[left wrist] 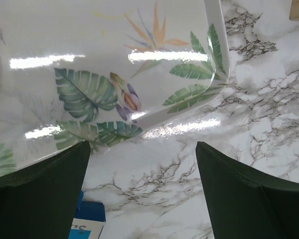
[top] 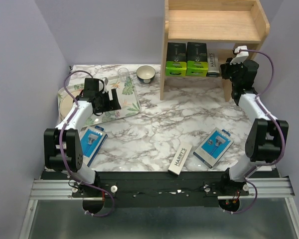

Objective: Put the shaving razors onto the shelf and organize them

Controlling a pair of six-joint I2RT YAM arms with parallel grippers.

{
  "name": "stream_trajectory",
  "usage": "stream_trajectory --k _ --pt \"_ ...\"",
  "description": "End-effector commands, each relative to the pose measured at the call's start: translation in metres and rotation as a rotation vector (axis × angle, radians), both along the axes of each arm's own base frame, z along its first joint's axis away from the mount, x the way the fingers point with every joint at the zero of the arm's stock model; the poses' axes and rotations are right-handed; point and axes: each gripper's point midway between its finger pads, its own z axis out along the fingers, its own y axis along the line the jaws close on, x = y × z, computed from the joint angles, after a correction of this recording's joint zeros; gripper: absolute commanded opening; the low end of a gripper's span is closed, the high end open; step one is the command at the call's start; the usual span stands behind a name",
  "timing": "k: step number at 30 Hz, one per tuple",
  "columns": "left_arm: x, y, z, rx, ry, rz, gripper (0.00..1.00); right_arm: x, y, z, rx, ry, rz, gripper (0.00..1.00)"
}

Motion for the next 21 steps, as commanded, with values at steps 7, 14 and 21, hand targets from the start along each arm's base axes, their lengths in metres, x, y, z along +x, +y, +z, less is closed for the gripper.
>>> stream_trajectory --k 7,14,21 --pt "-0.005 -0.024 0.022 -0.036 -0.064 -0.134 0.94 -0.125 0.016 0.006 0.013 0.165 0.026 0.31" --pt "-0.076 -0.129 0.013 -0.173 -0.029 -0.499 0.94 -0.255 0.109 -0.074 -0.016 0.494 0.587 0.57" --pt "-0.127 -0.224 -0.012 0.038 -0.035 -0.771 0.98 -0.256 0.100 -0.092 0.081 0.570 0.395 0.75"
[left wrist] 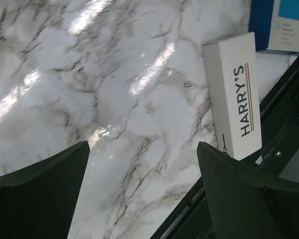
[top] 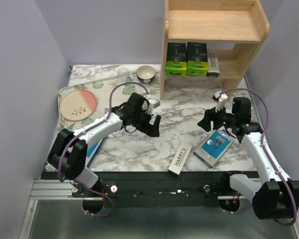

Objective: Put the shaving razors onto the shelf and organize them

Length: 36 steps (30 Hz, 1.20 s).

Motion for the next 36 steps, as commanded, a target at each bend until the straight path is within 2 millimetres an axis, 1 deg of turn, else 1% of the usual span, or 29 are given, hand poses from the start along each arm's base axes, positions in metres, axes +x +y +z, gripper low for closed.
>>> stream_trajectory --k 1,2,3,4,5,6,7,9,11,12,13,14,17,18,20,22,24,25,28,29,30,31,32,33,34,36 --pt "-0.009 -0.048 -0.006 0.101 -0.109 -0.113 0.98 0.010 -0.015 0.004 0.002 0.075 -0.163 0.76" --pt "-0.008 -0.052 -0.009 0.122 -0.119 -0.113 0.98 0.017 -0.022 0.009 -0.006 0.078 -0.221 0.79" --pt "-0.009 -0.058 -0.020 0.150 -0.103 -0.124 0.98 0.022 -0.027 0.008 0.009 0.112 -0.297 0.81" --pt "-0.012 -0.074 -0.015 0.148 -0.122 -0.150 0.99 0.027 -0.040 0.010 -0.008 0.110 -0.389 0.85" --pt "-0.016 -0.077 -0.020 0.177 -0.106 -0.161 0.98 0.030 -0.046 0.013 0.003 0.104 -0.441 0.93" --pt "-0.018 -0.084 -0.034 0.216 -0.086 -0.171 0.98 0.033 -0.050 0.018 0.034 0.104 -0.501 0.95" --pt "-0.024 -0.101 -0.026 0.199 -0.092 -0.195 0.98 0.033 -0.056 0.023 0.032 0.089 -0.542 0.96" --pt "-0.031 -0.116 -0.032 0.200 -0.093 -0.221 0.98 0.031 -0.056 0.027 0.050 0.103 -0.565 0.96" --pt "-0.040 -0.132 -0.029 0.171 -0.107 -0.245 0.98 0.027 -0.053 0.028 0.063 0.110 -0.557 0.96" --pt "-0.043 -0.134 -0.032 0.176 -0.101 -0.251 0.98 0.025 -0.052 0.028 0.068 0.118 -0.556 0.96" --pt "-0.046 -0.140 -0.030 0.171 -0.107 -0.265 0.98 0.023 -0.052 0.025 0.067 0.124 -0.560 0.96" --pt "-0.053 -0.145 -0.031 0.178 -0.113 -0.288 0.98 0.023 -0.059 0.025 0.071 0.118 -0.584 0.96" --pt "-0.060 -0.157 -0.029 0.183 -0.125 -0.321 0.98 0.018 -0.065 0.025 0.074 0.107 -0.603 0.96" --pt "-0.067 -0.159 -0.036 0.202 -0.112 -0.343 0.98 0.018 -0.068 0.026 0.077 0.101 -0.615 0.96" --pt "-0.070 -0.163 -0.038 0.207 -0.100 -0.345 0.98 0.015 -0.068 0.027 0.080 0.095 -0.610 0.96" --pt "-0.078 -0.165 -0.045 0.214 -0.081 -0.358 0.98 0.012 -0.070 0.029 0.075 0.082 -0.610 0.96" --pt "-0.084 -0.167 -0.052 0.230 -0.072 -0.363 0.98 0.009 -0.071 0.027 0.068 0.076 -0.607 0.96" --pt "-0.091 -0.172 -0.050 0.227 -0.074 -0.379 0.98 0.009 -0.071 0.026 0.061 0.075 -0.603 0.96" --pt "-0.097 -0.171 -0.057 0.287 -0.083 -0.329 0.98 0.006 -0.072 0.021 0.064 0.086 -0.613 0.96" --pt "-0.095 -0.168 -0.061 0.316 -0.087 -0.306 0.98 0.006 -0.071 0.021 0.067 0.088 -0.610 0.96" --pt "-0.092 -0.162 -0.069 0.363 -0.091 -0.283 0.98 0.005 -0.069 0.022 0.074 0.087 -0.602 0.96" --pt "-0.083 -0.158 -0.072 0.396 -0.123 -0.243 0.98 0.005 -0.066 0.023 0.085 0.090 -0.595 0.96" --pt "-0.080 -0.157 -0.074 0.406 -0.125 -0.229 0.98 0.004 -0.066 0.024 0.091 0.086 -0.591 0.96" --pt "-0.079 -0.153 -0.082 0.432 -0.114 -0.219 0.98 0.004 -0.064 0.026 0.098 0.080 -0.587 0.96" --pt "-0.077 -0.154 -0.083 0.430 -0.100 -0.211 0.96 0.004 -0.063 0.025 0.107 0.084 -0.584 0.96" --pt "-0.067 -0.149 -0.093 0.437 -0.048 -0.139 0.93 0.001 -0.061 0.028 0.119 0.070 -0.581 0.95"
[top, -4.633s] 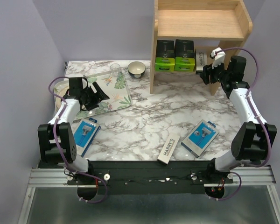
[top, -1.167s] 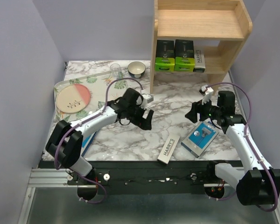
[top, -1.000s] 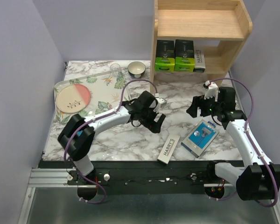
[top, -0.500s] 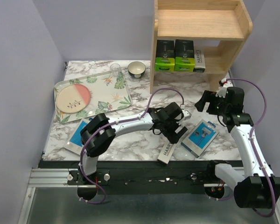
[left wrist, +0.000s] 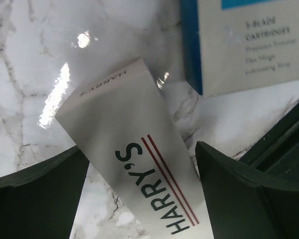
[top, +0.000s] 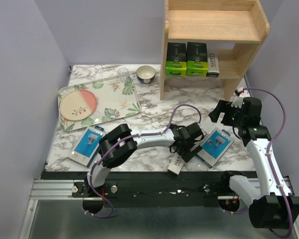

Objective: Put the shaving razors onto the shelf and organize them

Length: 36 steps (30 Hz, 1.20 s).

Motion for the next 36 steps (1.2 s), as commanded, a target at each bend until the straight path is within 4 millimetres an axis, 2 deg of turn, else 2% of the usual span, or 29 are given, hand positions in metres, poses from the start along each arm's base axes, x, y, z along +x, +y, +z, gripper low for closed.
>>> stream_trajectory --k 1,3,5,6,8,9,10,12,13,15,17,18,20,21,22,23,24,25,26,27,28,29,30,31,32,33,34,35,36 --pt "0.035 0.016 -0.018 0.075 -0.006 0.195 0.90 -0.010 0.005 0.000 0.036 -0.010 0.002 0.95" --pt "0.057 0.024 -0.026 0.090 0.002 0.267 0.87 -0.014 0.005 0.001 0.044 -0.018 -0.001 0.95" --pt "0.078 0.024 -0.024 0.070 0.017 0.326 0.84 -0.019 0.006 -0.005 0.051 -0.003 -0.001 0.94" --pt "0.097 0.034 -0.030 0.076 0.036 0.388 0.83 -0.019 0.006 -0.008 0.053 0.003 0.000 0.94" --pt "0.125 0.032 -0.023 0.032 0.043 0.440 0.78 -0.021 0.007 -0.016 0.064 0.024 0.000 0.93" --pt "0.136 0.035 -0.030 0.033 0.050 0.465 0.77 -0.019 0.008 -0.018 0.068 0.026 0.001 0.93" --pt "0.163 0.039 -0.022 -0.001 0.040 0.519 0.75 -0.018 0.010 -0.022 0.082 0.041 0.007 0.93" --pt "0.184 0.042 -0.026 -0.025 0.052 0.573 0.74 -0.012 0.012 -0.021 0.096 0.040 0.014 0.90" --pt "0.203 0.047 -0.020 -0.060 0.052 0.629 0.74 -0.010 0.014 -0.024 0.105 0.055 0.024 0.89" --pt "0.214 0.038 -0.014 -0.145 0.102 0.640 0.75 -0.003 0.015 -0.020 0.107 0.043 0.029 0.89" --pt "0.232 0.033 0.006 -0.225 0.085 0.647 0.84 0.002 0.016 -0.022 0.105 0.058 0.045 0.89" --pt "0.240 0.029 0.025 -0.269 0.055 0.640 0.89 0.002 0.017 -0.024 0.107 0.071 0.054 0.89" --pt "0.249 0.032 0.049 -0.295 -0.014 0.636 0.97 0.002 0.023 -0.023 0.118 0.084 0.082 0.89" --pt "0.252 0.037 0.078 -0.326 -0.059 0.638 0.98 0.001 0.033 -0.024 0.113 0.091 0.114 0.91" --pt "0.249 0.046 0.080 -0.311 -0.077 0.653 0.99 0.003 0.033 -0.022 0.086 0.080 0.110 0.95" --pt "0.247 0.052 0.090 -0.316 -0.096 0.659 0.98 0.002 0.043 -0.021 0.066 0.073 0.142 1.00" --pt "0.242 0.061 0.119 -0.350 -0.128 0.657 0.98 0.000 0.059 -0.020 0.046 0.067 0.194 1.00" --pt "0.233 0.077 0.110 -0.306 -0.134 0.678 0.98 0.002 0.062 -0.021 0.021 0.070 0.186 1.00" --pt "0.229 0.088 0.114 -0.296 -0.151 0.694 0.98 0.004 0.068 -0.018 0.011 0.065 0.193 1.00" --pt "0.221 0.101 0.140 -0.329 -0.184 0.703 0.98 0.002 0.082 -0.024 0.002 0.092 0.227 1.00" --pt "0.207 0.117 0.125 -0.282 -0.172 0.702 0.98 0.004 0.084 -0.025 -0.018 0.097 0.217 1.00" --pt "0.199 0.128 0.129 -0.277 -0.180 0.703 0.98 0.005 0.091 -0.027 -0.035 0.103 0.226 1.00" --pt "0.190 0.141 0.149 -0.305 -0.211 0.705 0.98 0.003 0.109 -0.025 -0.053 0.096 0.271 1.00" --pt "0.179 0.162 0.134 -0.260 -0.200 0.711 0.98 0.007 0.112 -0.036 -0.079 0.127 0.248 1.00" --pt "0.174 0.173 0.134 -0.251 -0.201 0.713 0.98 0.007 0.119 -0.042 -0.082 0.153 0.248 1.00" --pt "0.166 0.186 0.143 -0.269 -0.207 0.709 0.98 0.008 0.131 -0.041 -0.077 0.165 0.255 1.00" --pt "0.159 0.201 0.130 -0.234 -0.189 0.715 0.98 0.010 0.138 -0.059 -0.072 0.233 0.236 1.00" --pt "0.163 0.223 0.128 -0.212 -0.200 0.747 0.98 0.013 0.144 -0.061 -0.073 0.248 0.242 1.00" --pt "0.160 0.233 0.132 -0.225 -0.203 0.748 0.98 0.012 0.156 -0.065 -0.078 0.261 0.265 1.00"
